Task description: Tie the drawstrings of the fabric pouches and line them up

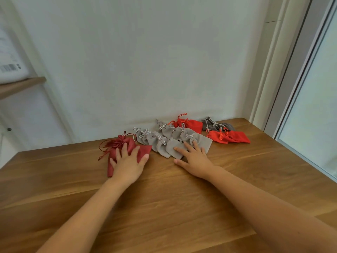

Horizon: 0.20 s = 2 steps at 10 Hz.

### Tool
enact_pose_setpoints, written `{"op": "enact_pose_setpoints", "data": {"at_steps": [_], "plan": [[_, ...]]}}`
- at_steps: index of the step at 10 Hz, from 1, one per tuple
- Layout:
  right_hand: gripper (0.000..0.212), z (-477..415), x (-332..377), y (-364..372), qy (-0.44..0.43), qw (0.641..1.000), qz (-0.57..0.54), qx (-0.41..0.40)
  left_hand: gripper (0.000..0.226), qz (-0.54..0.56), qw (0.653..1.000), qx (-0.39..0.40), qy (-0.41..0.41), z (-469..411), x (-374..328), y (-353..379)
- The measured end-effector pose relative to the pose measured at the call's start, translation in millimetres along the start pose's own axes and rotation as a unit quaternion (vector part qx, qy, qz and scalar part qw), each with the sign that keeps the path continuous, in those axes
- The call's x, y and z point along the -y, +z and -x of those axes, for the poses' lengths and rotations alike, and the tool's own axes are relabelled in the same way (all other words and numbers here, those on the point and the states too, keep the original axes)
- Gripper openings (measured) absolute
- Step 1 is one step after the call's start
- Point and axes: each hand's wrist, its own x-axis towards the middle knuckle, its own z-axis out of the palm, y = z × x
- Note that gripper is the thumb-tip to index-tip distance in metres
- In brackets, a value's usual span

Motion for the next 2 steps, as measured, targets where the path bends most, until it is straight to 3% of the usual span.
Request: {"op": "enact_pose_setpoints", "data": {"at_steps": [1, 2], "plan": [[0.059, 6.4, 0.6, -4.8, -0.003, 1.0, -0.019, 0.009, 0.059, 0.031, 0.997, 0.069, 0.022, -0.1, 8.6, 3.3], [0.059, 12.1, 1.4, -10.6, -0.008, 1.0, -0.026, -0.01, 0.052, 0.032, 0.995, 0.066, 0.06, 3.0, 10.7, -4.4]]}}
